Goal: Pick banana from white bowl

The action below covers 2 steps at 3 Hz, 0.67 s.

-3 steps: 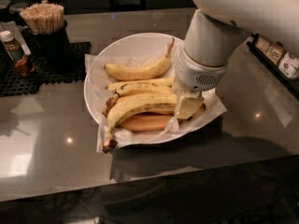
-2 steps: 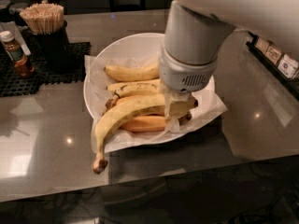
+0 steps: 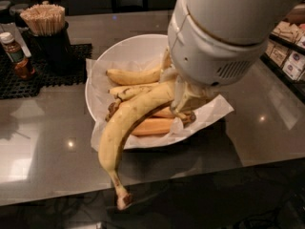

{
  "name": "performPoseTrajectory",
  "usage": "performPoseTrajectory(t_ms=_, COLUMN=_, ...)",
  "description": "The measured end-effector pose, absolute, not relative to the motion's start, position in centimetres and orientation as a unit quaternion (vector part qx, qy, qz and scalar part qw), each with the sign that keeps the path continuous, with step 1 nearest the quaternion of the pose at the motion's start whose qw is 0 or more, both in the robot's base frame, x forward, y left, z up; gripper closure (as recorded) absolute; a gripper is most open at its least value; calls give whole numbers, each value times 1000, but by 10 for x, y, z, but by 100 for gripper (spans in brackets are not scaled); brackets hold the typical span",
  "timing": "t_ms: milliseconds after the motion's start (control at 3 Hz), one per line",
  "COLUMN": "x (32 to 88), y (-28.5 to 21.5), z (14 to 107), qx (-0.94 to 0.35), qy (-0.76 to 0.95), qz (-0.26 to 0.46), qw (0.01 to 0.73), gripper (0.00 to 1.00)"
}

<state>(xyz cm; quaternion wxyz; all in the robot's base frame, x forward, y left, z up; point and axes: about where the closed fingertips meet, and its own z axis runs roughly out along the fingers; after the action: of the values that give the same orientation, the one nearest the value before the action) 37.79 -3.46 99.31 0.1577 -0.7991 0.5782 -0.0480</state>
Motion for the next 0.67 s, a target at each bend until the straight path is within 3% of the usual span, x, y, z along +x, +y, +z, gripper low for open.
performPoseTrajectory(t_ms=667, x=378, y=-35, z=993, qx=-799, qy=578, qz=-48, qw=158, gripper=100)
